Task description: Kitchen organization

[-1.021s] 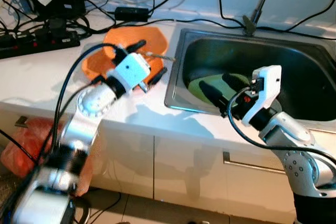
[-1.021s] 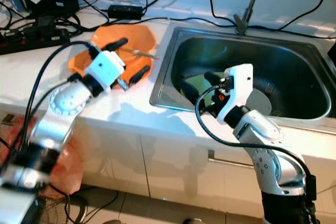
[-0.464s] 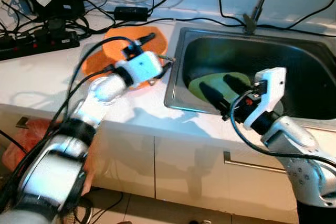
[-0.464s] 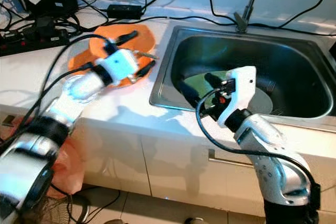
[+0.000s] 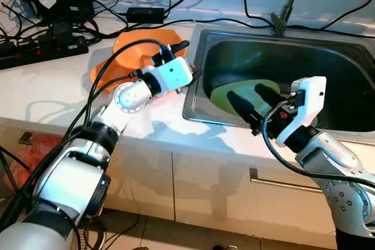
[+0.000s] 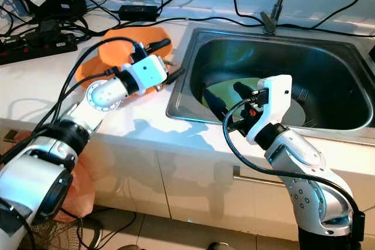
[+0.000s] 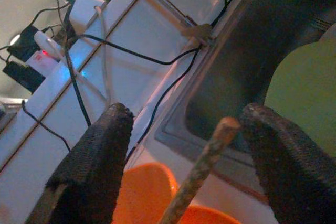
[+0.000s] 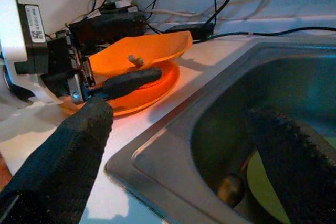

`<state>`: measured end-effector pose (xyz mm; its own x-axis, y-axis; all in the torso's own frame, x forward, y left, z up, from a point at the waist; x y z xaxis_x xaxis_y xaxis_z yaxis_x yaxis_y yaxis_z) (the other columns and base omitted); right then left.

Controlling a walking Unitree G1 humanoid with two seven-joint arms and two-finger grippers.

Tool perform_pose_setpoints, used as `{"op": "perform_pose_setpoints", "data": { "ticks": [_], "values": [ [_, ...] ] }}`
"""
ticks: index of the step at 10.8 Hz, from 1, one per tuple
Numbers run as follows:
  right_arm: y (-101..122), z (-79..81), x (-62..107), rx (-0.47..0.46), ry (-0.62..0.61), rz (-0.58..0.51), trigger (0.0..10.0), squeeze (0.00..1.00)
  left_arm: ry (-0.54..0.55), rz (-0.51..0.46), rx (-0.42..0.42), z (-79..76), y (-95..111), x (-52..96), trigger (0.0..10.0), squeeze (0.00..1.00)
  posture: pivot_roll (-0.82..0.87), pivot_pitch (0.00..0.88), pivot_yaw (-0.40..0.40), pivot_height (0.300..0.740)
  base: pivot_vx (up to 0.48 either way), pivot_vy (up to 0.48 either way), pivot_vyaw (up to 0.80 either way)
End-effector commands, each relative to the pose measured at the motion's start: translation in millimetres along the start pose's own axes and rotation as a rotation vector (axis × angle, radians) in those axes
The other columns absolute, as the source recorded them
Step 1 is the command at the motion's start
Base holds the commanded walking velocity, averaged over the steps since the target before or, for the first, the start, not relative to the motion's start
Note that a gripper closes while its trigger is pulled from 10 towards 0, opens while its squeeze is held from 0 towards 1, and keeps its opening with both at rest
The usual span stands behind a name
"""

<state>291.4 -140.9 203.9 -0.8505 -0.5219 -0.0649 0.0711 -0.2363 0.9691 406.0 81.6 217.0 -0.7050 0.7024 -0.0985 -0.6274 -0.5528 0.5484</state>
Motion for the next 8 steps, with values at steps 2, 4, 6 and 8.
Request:
{"op": "perform_pose_setpoints", "data": {
  "ticks": [2,4,6,8],
  "values": [
    [3.4,1.9,3.4,-0.004,0.004,-0.003,10.0,0.00,-0.015,-0.016,-0.033,4.0,5.2,-5.3,0.0,0.00,-0.06,0.086,0.031,0.740,0.000,0.000,0.00],
    [3.9,0.2,1.1,-0.010,0.003,-0.005,10.0,0.00,-0.013,-0.018,-0.040,5.9,5.3,-5.4,0.0,0.00,-0.05,0.074,0.031,0.740,0.000,0.000,0.00],
    [4.2,0.6,0.7,-0.010,0.003,-0.007,10.0,0.00,-0.014,-0.018,-0.049,7.4,5.1,-5.0,0.0,0.00,-0.05,0.070,0.031,0.740,0.000,0.000,0.00],
    [4.9,-0.6,-0.1,-0.008,0.001,-0.009,10.0,0.00,-0.012,-0.014,-0.057,9.1,4.7,-5.1,0.0,0.00,-0.05,0.067,0.027,0.740,0.000,0.000,0.00]
  ]
}}
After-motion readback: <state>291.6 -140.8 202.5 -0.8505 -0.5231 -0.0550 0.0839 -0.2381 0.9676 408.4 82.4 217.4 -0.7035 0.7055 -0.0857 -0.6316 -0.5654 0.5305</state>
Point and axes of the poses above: a point about 5 cm out from each wrist's last joint towards the gripper, its own x axis pointing back from the gripper into the wrist, its own y axis along the axis of the wrist's last joint, z = x × y, the point moved 3 cm from there along -x, pointing out of the wrist towards the gripper, and after that the axes turned 3 degrees about -x, right-handed, at the moved point
